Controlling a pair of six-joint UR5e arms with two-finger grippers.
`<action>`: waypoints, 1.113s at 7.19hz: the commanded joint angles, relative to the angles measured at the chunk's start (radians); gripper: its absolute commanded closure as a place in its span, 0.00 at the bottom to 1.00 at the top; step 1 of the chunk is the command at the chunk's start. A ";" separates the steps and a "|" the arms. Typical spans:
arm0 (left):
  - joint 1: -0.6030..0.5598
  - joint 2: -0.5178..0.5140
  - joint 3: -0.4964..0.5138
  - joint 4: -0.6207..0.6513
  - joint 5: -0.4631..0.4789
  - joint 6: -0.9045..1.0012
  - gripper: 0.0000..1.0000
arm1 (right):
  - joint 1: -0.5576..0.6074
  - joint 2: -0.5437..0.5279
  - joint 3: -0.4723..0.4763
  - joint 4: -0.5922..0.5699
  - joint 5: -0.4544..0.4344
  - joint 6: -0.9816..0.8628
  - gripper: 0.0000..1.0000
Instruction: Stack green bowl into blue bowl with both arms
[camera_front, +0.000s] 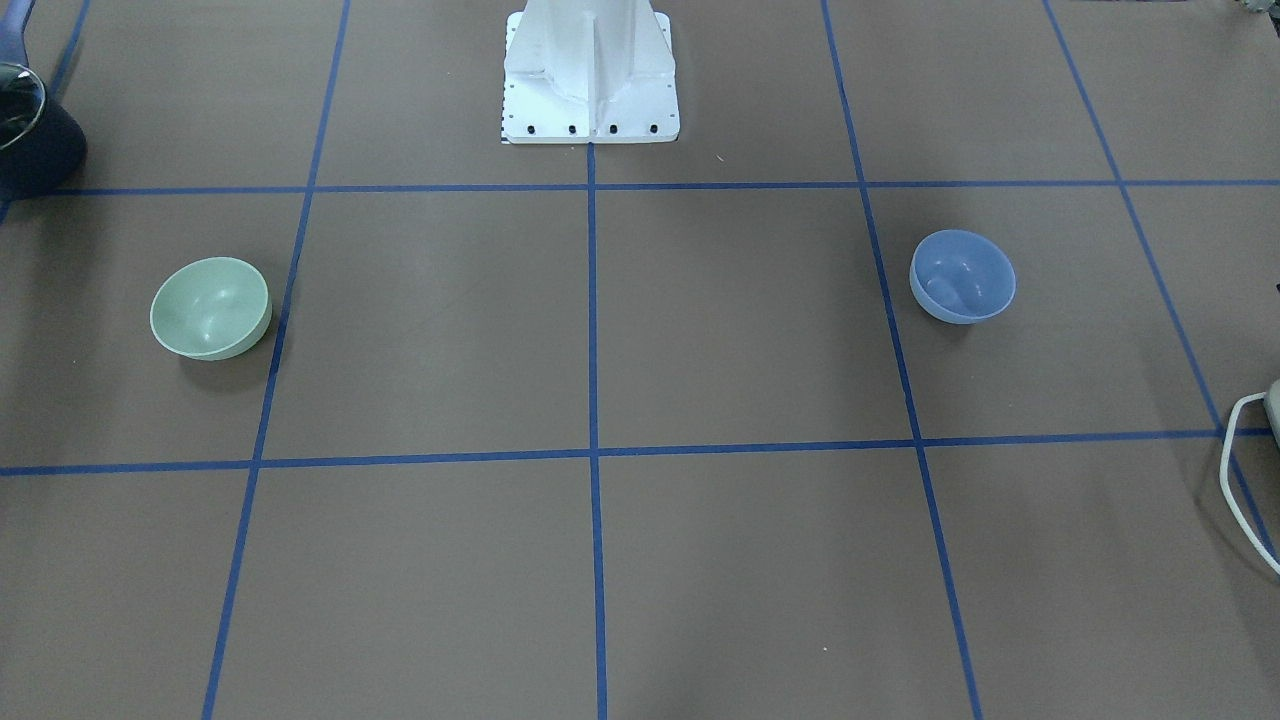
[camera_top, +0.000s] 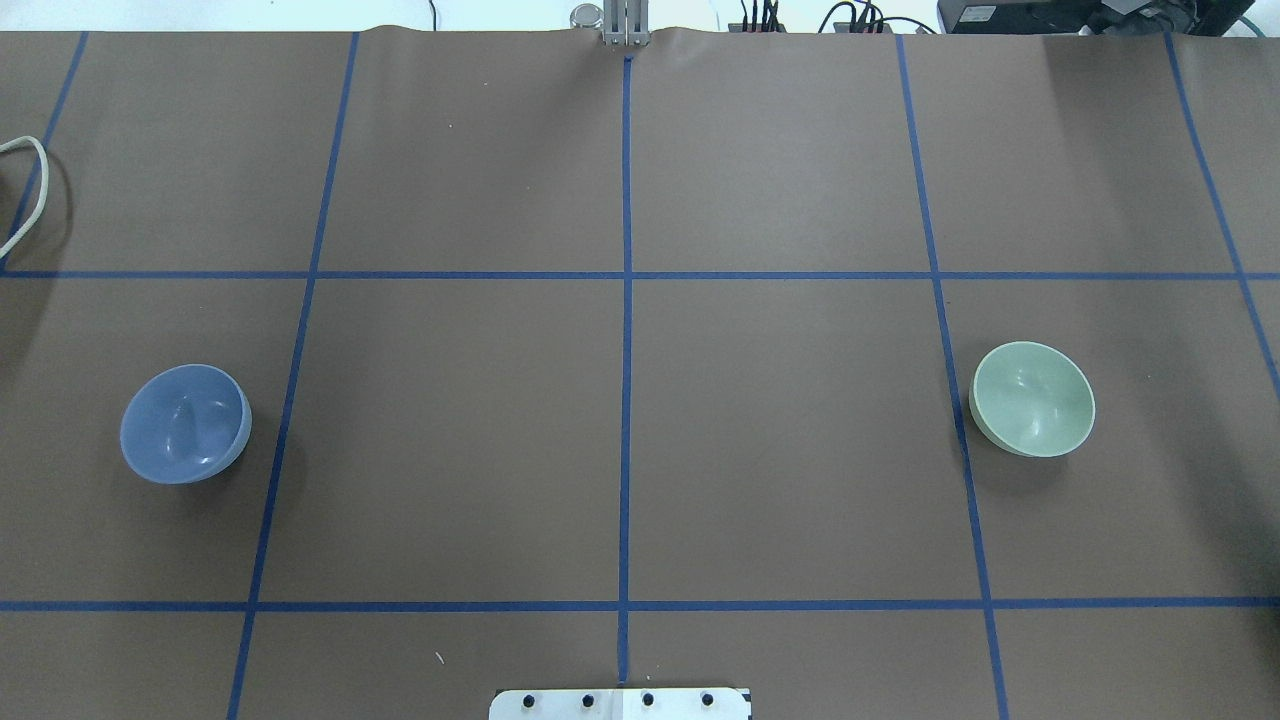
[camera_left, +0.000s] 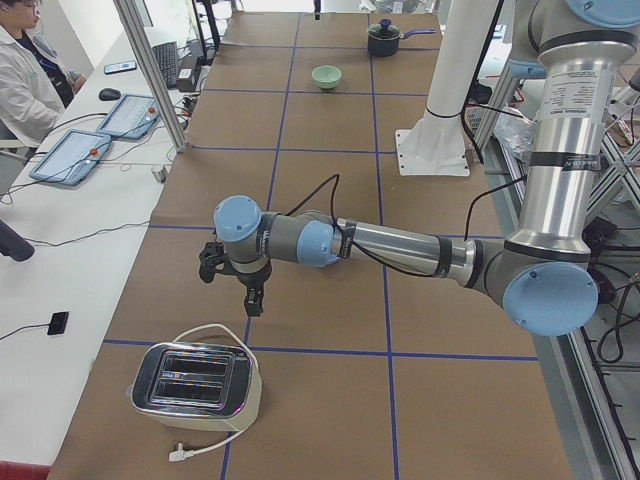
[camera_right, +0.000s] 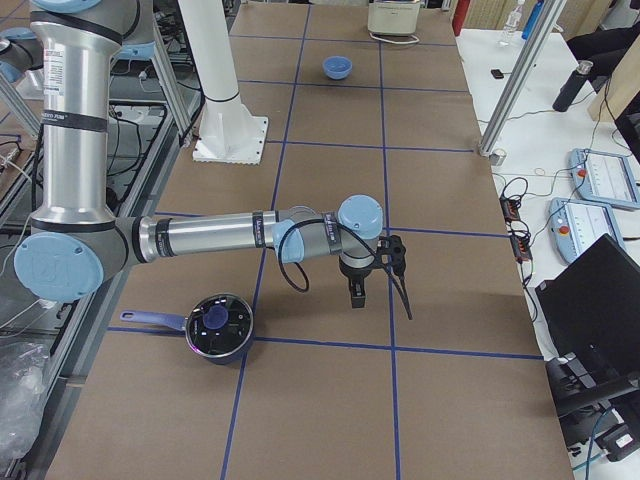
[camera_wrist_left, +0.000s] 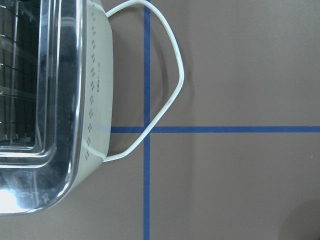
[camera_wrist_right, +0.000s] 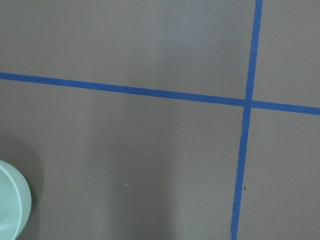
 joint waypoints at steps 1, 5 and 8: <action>0.087 0.032 -0.059 -0.090 0.001 -0.158 0.00 | -0.026 0.000 0.005 -0.004 0.019 0.018 0.00; 0.265 0.089 -0.067 -0.424 0.001 -0.526 0.00 | -0.093 0.070 0.011 0.006 0.116 0.187 0.00; 0.367 0.091 -0.066 -0.456 0.031 -0.559 0.00 | -0.170 0.073 0.011 0.090 0.093 0.251 0.00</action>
